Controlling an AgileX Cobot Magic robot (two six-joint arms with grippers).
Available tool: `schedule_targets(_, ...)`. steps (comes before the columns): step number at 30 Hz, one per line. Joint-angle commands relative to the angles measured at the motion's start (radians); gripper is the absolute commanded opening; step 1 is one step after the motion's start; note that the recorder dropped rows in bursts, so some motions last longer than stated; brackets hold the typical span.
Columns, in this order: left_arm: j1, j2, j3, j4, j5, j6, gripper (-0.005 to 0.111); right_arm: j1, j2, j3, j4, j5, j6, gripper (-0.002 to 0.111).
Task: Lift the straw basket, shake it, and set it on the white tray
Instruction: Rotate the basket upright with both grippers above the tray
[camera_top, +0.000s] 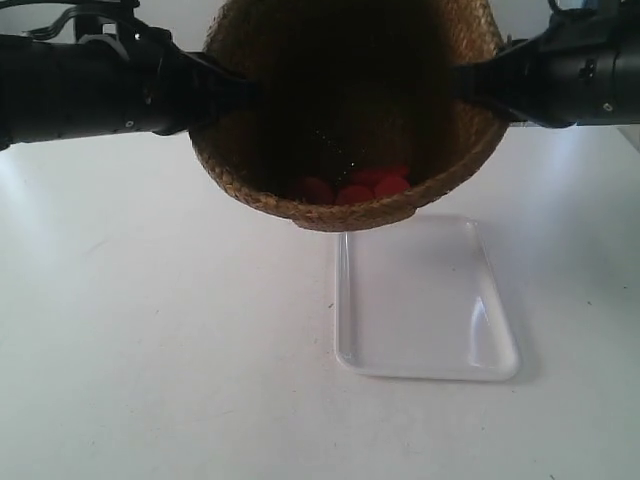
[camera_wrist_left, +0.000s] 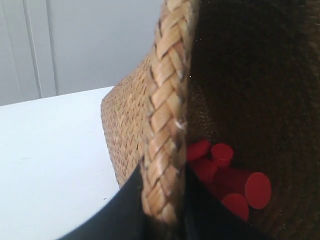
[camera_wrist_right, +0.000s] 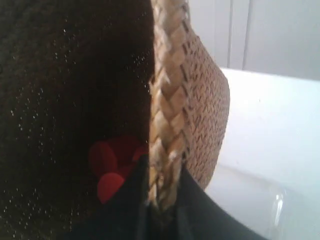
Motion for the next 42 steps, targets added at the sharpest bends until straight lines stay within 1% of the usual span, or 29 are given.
schedule_targets(1,-0.005,0.002,-0.026,-0.020,0.001,0.092,0.000,-0.016,0.010,-0.042,-0.293,0.089,0.231,0.000)
schedule_targets(3,-0.005,0.014,-0.040,-0.020,-0.008,0.142,0.000,-0.016,0.010,-0.057,-0.327,0.107,0.274,0.000)
schedule_targets(4,-0.005,0.023,-0.040,-0.020,-0.044,0.176,0.000,-0.021,0.010,-0.064,-0.327,0.116,0.285,0.000)
schedule_targets(7,-0.005,0.039,-0.040,-0.020,-0.068,0.195,0.000,-0.044,0.013,-0.085,-0.344,0.167,0.325,0.000)
schedule_targets(9,-0.005,0.053,-0.040,-0.020,-0.061,0.195,0.000,-0.056,0.013,-0.094,-0.346,0.177,0.362,0.000)
schedule_targets(12,-0.005,0.060,-0.040,-0.020,-0.015,0.188,0.000,-0.056,0.013,-0.094,-0.375,0.162,0.356,0.000)
schedule_targets(14,-0.005,0.060,-0.040,-0.020,-0.012,0.176,0.000,-0.056,0.013,-0.094,-0.405,0.175,0.358,0.000)
schedule_targets(19,-0.005,0.060,-0.040,-0.020,0.045,0.152,0.000,-0.056,0.013,-0.094,-0.405,0.175,0.358,0.000)
schedule_targets(27,-0.005,0.060,-0.038,-0.020,0.075,0.125,0.000,-0.056,0.013,-0.094,-0.405,0.175,0.358,0.000)
schedule_targets(28,-0.005,0.060,-0.038,0.036,0.088,0.075,0.000,-0.056,0.013,-0.094,-0.405,0.175,0.358,0.000)
schedule_targets(29,-0.005,0.060,-0.038,0.135,0.107,-0.044,0.000,-0.056,0.013,-0.094,-0.405,0.175,0.358,0.000)
schedule_targets(30,-0.005,0.060,-0.040,0.282,0.129,-0.211,0.000,-0.056,0.013,-0.094,-0.405,0.175,0.358,0.000)
schedule_targets(32,-0.005,0.060,-0.045,0.650,0.161,-0.634,0.000,-0.056,0.013,-0.094,-0.405,0.175,0.358,0.000)
schedule_targets(34,-0.005,0.060,-0.046,0.980,0.174,-0.967,0.000,-0.056,0.013,-0.094,-0.405,0.175,0.358,0.000)
schedule_targets(35,-0.005,0.060,-0.046,1.095,0.186,-1.099,0.000,-0.056,0.013,-0.094,-0.405,0.175,0.358,0.000)
schedule_targets(37,-0.005,0.060,-0.046,1.255,0.214,-1.275,0.000,-0.056,0.013,-0.094,-0.405,0.175,0.358,0.000)
schedule_targets(38,-0.005,0.060,-0.046,1.318,0.230,-1.349,0.000,-0.056,0.013,-0.094,-0.405,0.175,0.358,0.000)
schedule_targets(39,-0.005,0.060,-0.046,1.350,0.243,-1.404,0.000,-0.056,0.013,-0.094,-0.405,0.175,0.358,0.000)
schedule_targets(42,-0.005,0.058,-0.046,1.384,0.270,-1.429,0.000,-0.056,0.013,-0.094,-0.405,0.175,0.358,0.000)
